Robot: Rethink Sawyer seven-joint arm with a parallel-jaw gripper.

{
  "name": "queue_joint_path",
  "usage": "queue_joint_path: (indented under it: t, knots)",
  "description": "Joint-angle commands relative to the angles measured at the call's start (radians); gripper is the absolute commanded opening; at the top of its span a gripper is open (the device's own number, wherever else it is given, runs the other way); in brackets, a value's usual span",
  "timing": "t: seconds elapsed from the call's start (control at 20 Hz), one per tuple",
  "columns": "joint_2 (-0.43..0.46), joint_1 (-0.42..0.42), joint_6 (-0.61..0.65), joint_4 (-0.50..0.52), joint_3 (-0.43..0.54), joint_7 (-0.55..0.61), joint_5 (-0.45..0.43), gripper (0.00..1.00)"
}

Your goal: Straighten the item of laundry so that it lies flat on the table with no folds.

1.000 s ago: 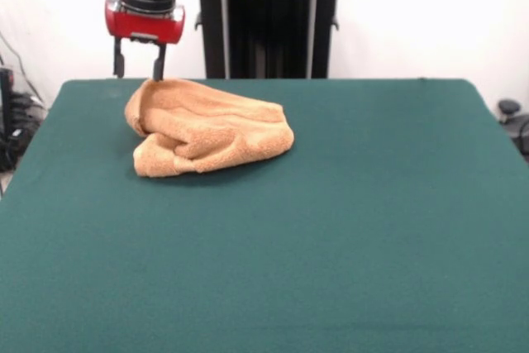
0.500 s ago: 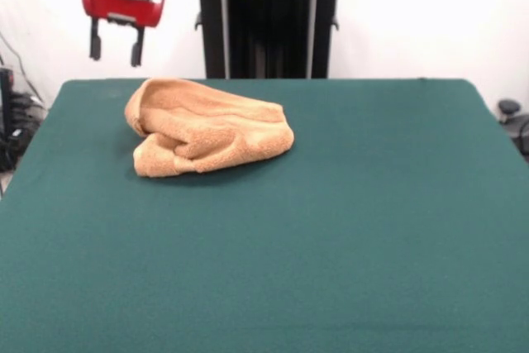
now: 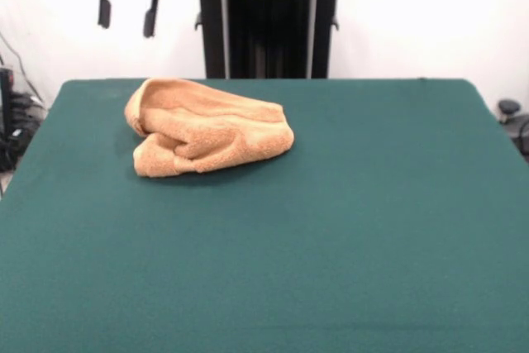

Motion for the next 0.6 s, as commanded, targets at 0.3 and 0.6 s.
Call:
queue_joint_path:
  t: [0.3, 0.6]
  knots:
    - [0.14, 0.075, -0.047, 0.045, 0.117, 0.047, 0.045, 1.0]
    - [0.264, 0.101, -0.224, 0.018, 0.06, 0.128, -0.006, 1.0]
